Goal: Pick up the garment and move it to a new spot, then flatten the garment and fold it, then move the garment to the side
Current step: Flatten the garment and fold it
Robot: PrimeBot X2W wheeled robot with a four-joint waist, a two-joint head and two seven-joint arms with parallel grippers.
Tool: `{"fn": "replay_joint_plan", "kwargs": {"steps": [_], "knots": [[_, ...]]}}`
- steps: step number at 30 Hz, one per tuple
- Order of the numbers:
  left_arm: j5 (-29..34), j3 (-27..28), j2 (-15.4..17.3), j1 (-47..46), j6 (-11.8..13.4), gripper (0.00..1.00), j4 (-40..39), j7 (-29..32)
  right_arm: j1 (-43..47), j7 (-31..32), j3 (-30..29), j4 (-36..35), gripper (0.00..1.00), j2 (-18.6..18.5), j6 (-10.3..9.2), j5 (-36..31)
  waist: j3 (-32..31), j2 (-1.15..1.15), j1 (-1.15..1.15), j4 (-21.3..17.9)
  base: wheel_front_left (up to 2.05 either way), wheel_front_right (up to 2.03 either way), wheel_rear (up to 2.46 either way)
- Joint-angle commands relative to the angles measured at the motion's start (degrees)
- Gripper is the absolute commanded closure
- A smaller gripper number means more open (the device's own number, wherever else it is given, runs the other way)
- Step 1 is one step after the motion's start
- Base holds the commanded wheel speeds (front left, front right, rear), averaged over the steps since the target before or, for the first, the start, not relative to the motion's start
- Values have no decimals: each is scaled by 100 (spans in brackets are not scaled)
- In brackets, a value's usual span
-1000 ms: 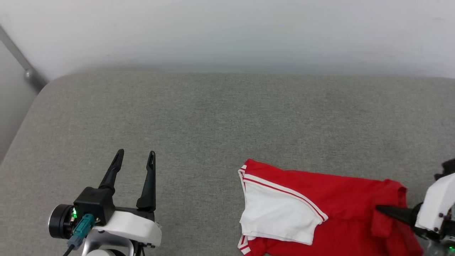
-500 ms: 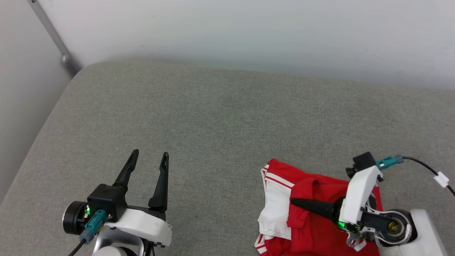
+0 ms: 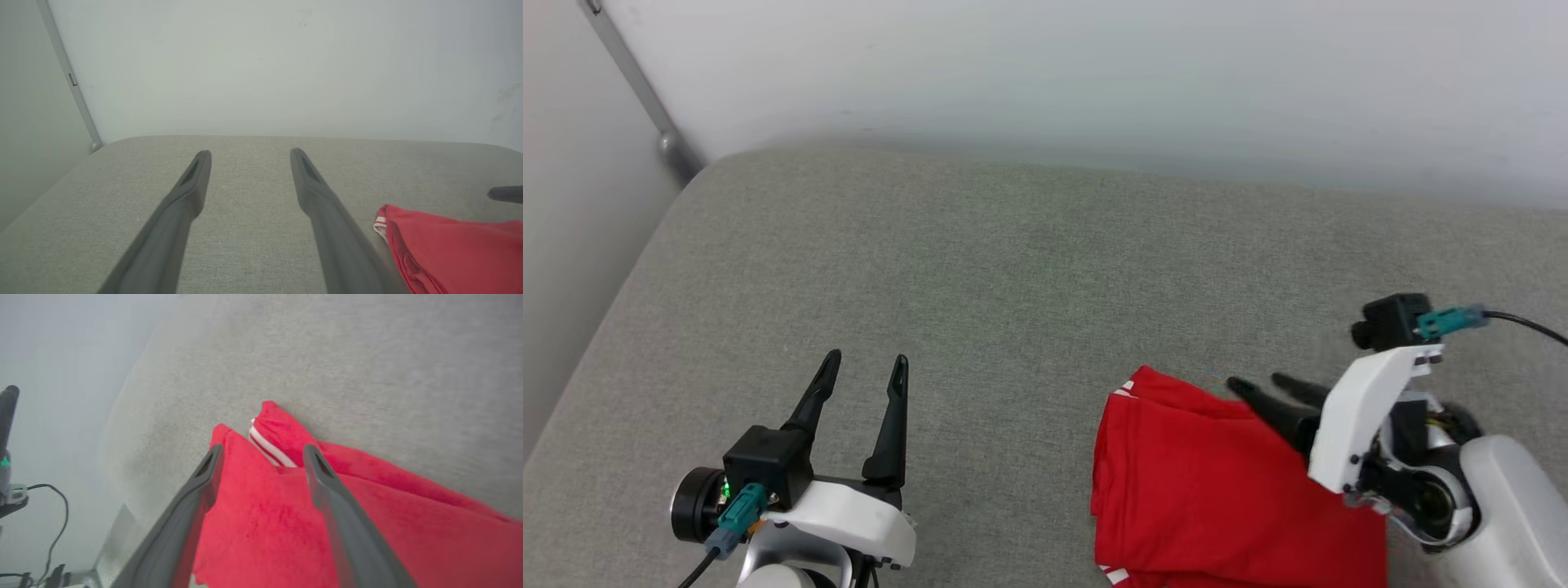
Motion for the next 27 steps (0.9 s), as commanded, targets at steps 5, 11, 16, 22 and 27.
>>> {"fn": "replay_joint_plan", "kwargs": {"steps": [5, 11, 16, 22, 27], "knots": [[-37, 26, -11, 85, 31, 0, 57, -84, 272, -1120, -319, -225, 0, -681, -2, -1319, -124, 0, 0, -247, 0, 0, 0], [-84, 117, 54, 230, 116, 0, 73, -126, 821, -2352, -1243, -725, 0, -750, -2, -2453, -237, 0, 0, -492, 0, 0, 0], [-97, 185, 120, 367, 183, 0, 58, -167, 1446, -3132, -1523, -1383, 0, -403, -2, -2806, -319, 0, 0, -651, 0, 0, 0], [-145, 216, 189, 550, 222, 0, 88, -158, 2151, -3327, -1518, -2025, 0, 24, -2, -2947, -413, 0, 0, -738, 0, 0, 0], [-204, 248, 190, 649, 237, 0, 111, -172, 2464, -3297, -1565, -2278, 0, 275, -2, -3035, -458, 0, 0, -751, 0, 0, 0]]}}
